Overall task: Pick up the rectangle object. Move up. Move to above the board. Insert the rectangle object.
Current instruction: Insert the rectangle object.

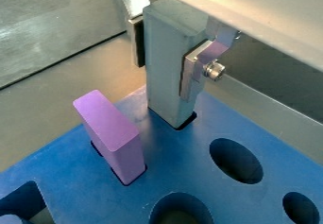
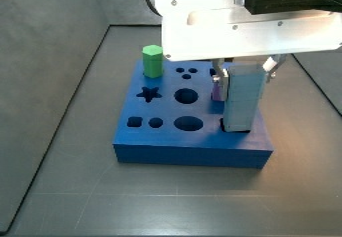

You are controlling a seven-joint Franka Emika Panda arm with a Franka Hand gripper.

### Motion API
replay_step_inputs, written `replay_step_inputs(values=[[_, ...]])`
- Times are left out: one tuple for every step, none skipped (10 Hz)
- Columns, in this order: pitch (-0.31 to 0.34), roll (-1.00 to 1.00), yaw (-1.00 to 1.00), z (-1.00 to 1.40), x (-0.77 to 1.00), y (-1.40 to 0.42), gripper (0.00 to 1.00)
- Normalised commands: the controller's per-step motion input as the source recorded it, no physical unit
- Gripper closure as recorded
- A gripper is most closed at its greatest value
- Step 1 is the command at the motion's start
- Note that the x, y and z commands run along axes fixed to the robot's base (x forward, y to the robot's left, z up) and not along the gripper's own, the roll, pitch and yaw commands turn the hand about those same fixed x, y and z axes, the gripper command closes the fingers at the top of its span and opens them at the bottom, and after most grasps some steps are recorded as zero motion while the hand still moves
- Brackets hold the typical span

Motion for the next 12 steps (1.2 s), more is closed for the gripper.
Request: replay_step_inputs(values=[[0.000, 0.89, -0.08, -0.46, 0.47, -0.53, 1.00], [0.000, 0.73, -0.21, -0.68, 0.52, -0.43, 1.00], [0.074, 0.77, -0.21, -0.61, 0.48, -0.40, 1.00], [0.334, 0.97, -0.18, -0.31, 0.39, -0.29, 1.00], [0.600, 1.00, -0.09, -0.02, 0.26, -0.19, 1.00], [0.649, 1.00, 0.00, 0.03, 0.00, -0.27, 1.00], [0.000, 0.01, 0.00, 0.00, 0.00, 0.00, 1.00], [-0.043, -0.02, 0.11, -0.05, 0.00, 0.08, 1.00], [-0.043, -0.04, 0.36, 0.00, -0.06, 0.27, 1.00], [0.000, 0.00, 0.68, 0.00, 0.01, 0.34, 1.00], [0.000, 0.00, 0.78, 0.00, 0.00, 0.22, 1.00], [0.000, 0.00, 0.00, 0.00, 0.03, 0.00, 1.00]])
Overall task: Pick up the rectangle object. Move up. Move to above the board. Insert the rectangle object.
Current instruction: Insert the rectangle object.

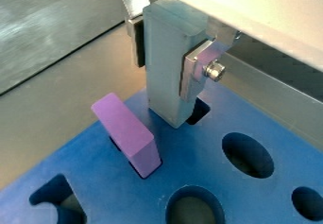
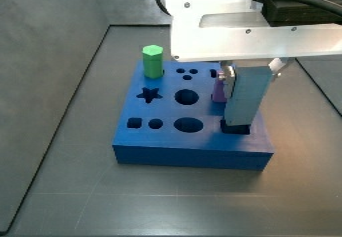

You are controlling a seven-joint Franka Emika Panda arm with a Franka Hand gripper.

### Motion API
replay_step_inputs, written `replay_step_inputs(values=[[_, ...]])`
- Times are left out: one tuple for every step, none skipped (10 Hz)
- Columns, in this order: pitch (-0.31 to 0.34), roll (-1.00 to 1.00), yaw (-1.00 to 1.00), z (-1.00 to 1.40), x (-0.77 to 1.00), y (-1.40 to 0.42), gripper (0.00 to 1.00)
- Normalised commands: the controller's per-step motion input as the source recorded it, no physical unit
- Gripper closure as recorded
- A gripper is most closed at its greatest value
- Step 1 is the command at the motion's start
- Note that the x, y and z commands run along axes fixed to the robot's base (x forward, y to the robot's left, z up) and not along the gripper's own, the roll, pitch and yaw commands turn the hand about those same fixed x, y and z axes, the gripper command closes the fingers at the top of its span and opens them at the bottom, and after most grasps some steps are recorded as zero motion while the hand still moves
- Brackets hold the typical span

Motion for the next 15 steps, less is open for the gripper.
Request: replay_step_inputs(values=[[0.054, -0.22, -0.03, -0.12, -0.19, -0.33, 1.00], [0.060, -0.25, -0.15, -0.18, -0.32, -0.45, 1.00], [0.091, 0.00, 0.00, -0.02, 0.00, -0.23, 1.00], [0.000, 0.00, 0.00, 0.00, 0.02, 0.00, 1.00], [0.766, 0.00, 0.00, -0.49, 0.64, 0.13, 1.00], [0.466, 0.00, -0.02, -0.84, 0.97, 0.23, 1.00], [0.074, 0.00, 0.00, -1.00, 0.97, 0.29, 1.00], [0.060, 0.00, 0.00, -1.00, 0.83, 0.27, 1.00], [0.031, 0.00, 0.00, -1.00, 0.87, 0.27, 1.00], [0.000, 0.00, 0.00, -1.00, 0.88, 0.28, 1.00], [0.003, 0.00, 0.00, -1.00, 0.90, 0.29, 1.00], [0.006, 0.00, 0.00, -1.00, 0.91, 0.29, 1.00], [0.054, 0.00, 0.00, -1.00, 0.83, 0.24, 1.00], [0.000, -0.02, -0.01, -0.05, 0.09, 0.00, 1.00], [0.000, -0.09, 0.00, 0.00, 0.00, 0.00, 1.00]])
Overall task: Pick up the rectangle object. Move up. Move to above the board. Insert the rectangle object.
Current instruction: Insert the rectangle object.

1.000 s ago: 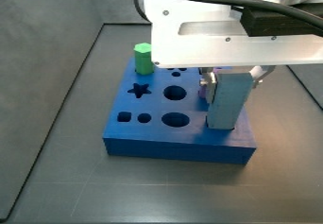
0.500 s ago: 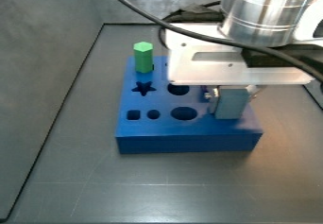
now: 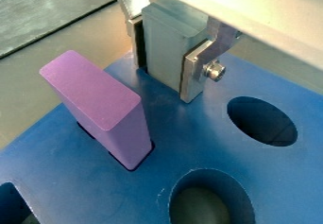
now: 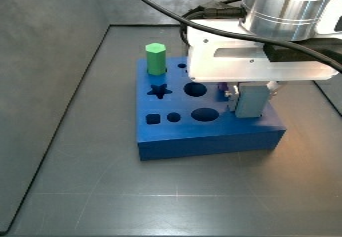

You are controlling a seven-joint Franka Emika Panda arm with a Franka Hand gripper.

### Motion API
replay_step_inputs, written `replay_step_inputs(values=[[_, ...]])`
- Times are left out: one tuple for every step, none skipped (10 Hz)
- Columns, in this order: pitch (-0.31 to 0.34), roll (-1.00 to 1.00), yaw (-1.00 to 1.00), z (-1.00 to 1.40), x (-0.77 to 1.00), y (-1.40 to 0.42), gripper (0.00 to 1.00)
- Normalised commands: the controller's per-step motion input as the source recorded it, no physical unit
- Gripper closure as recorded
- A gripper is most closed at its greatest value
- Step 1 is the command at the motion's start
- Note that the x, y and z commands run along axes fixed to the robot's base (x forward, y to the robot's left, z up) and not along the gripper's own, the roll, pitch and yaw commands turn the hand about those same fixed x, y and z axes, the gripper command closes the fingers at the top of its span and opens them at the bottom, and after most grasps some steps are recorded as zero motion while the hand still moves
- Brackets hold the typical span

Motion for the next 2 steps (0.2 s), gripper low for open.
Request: replay_step_inputs(values=[[-0.009, 0.00, 0.00, 0.00, 0.00, 0.00, 1.00], [0.000, 0.00, 0.00, 0.00, 0.00, 0.00, 1.00]])
